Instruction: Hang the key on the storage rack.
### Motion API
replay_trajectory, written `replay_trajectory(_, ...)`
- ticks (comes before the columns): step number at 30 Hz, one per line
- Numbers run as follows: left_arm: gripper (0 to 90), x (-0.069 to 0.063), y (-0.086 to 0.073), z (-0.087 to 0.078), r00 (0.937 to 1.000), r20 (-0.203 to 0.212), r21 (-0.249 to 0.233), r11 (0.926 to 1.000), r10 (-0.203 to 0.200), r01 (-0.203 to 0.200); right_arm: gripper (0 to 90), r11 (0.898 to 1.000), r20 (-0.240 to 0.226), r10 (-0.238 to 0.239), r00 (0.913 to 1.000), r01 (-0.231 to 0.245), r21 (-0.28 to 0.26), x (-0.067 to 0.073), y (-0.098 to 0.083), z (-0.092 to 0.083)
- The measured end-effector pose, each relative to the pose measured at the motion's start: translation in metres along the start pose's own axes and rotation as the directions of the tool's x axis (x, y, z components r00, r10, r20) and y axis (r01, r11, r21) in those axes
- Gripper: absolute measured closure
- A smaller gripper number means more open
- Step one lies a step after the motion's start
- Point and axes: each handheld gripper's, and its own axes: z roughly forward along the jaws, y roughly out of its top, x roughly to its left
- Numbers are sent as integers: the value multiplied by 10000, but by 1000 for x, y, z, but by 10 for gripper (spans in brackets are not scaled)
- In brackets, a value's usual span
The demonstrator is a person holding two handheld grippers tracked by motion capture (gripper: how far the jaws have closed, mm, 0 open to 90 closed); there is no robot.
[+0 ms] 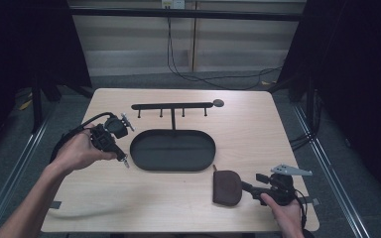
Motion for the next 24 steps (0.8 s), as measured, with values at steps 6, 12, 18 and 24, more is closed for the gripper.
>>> replay_trajectory(6,892,3,5,-10,9998,89,9,9999,167,-167,258,9999,-33,-116,9999,116,64,1,0,0)
replay_trajectory(12,893,5,13,-18,9997,-73,180,9995,252,-251,256,9998,-69,-175,9998,175,39,2,0,1)
replay_trajectory(18,892,6,24,-29,9993,-51,-3,9993,380,-380,256,9999,-65,-113,9999,113,50,1,0,1)
replay_trajectory(24,893,10,37,-36,9992,-222,107,9994,320,-318,248,10000,-97,-77,9999,77,-17,0,0,0)
